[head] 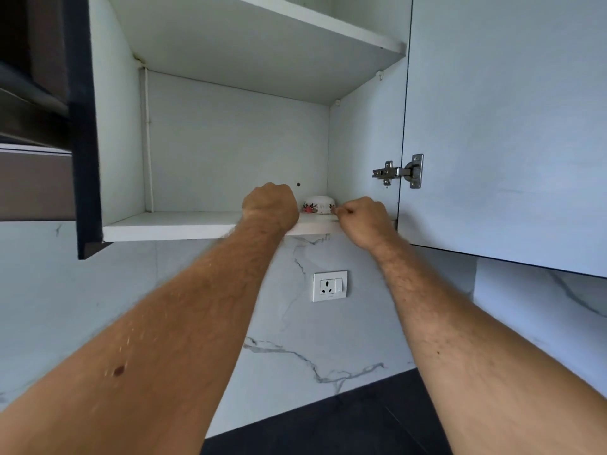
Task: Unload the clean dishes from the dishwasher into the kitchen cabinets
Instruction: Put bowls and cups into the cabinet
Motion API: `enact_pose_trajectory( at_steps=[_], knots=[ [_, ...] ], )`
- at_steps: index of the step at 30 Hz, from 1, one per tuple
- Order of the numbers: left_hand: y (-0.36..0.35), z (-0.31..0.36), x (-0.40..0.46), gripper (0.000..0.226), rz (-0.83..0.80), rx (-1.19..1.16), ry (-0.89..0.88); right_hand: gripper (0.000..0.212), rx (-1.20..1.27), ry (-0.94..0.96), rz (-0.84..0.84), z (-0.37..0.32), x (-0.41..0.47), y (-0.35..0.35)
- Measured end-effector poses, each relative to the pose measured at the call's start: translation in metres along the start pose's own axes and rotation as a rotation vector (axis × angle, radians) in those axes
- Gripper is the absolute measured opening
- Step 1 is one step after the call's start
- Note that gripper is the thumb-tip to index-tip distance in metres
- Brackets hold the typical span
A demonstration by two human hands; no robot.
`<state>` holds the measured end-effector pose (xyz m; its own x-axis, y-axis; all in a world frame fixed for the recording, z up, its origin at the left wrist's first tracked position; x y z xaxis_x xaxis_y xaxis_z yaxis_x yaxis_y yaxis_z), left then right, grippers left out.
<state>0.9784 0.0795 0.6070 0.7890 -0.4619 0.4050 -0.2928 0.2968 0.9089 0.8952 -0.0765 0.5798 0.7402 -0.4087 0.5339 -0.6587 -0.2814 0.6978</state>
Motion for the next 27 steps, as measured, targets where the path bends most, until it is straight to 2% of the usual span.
enact_pose_trajectory(
  at_steps=[3, 7, 10, 12, 19, 27],
  knots=[
    [0.004, 0.006, -0.033, 0.024, 0.089, -0.026, -0.012, 0.026, -0.02, -0.003, 0.054, 0.001, -0.029, 0.011],
    [-0.001, 0.037, -0.08, 0.033, 0.392, 0.048, -0.223, 0.028, -0.099, -0.003, 0.118, 0.008, -0.07, 0.029],
    [-0.004, 0.052, -0.109, 0.039, 0.501, 0.028, -0.306, 0.026, -0.141, -0.019, 0.139, 0.017, -0.102, 0.045],
    [-0.005, 0.059, -0.124, 0.043, 0.459, -0.049, -0.308, 0.025, -0.169, -0.045, 0.133, 0.024, -0.125, 0.056],
    [-0.045, 0.089, -0.196, 0.055, 0.152, -0.288, -0.294, 0.023, -0.25, -0.09, 0.082, 0.049, -0.215, 0.079],
    [-0.052, 0.119, -0.282, 0.059, 0.072, -0.336, -0.362, 0.023, -0.342, -0.116, 0.061, 0.052, -0.301, 0.096]
  ],
)
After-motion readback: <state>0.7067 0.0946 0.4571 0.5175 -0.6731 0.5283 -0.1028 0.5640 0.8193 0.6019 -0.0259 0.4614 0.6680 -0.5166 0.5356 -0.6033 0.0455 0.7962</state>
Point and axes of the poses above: each hand's wrist, its own x-axis towards the middle knuckle, its own y-axis out of the back of the hand, z = x × y, the point moved 7 cm from there along x, towards the middle knuckle, and after that the axes turned 12 degrees about -z, right-handed, at the moved point
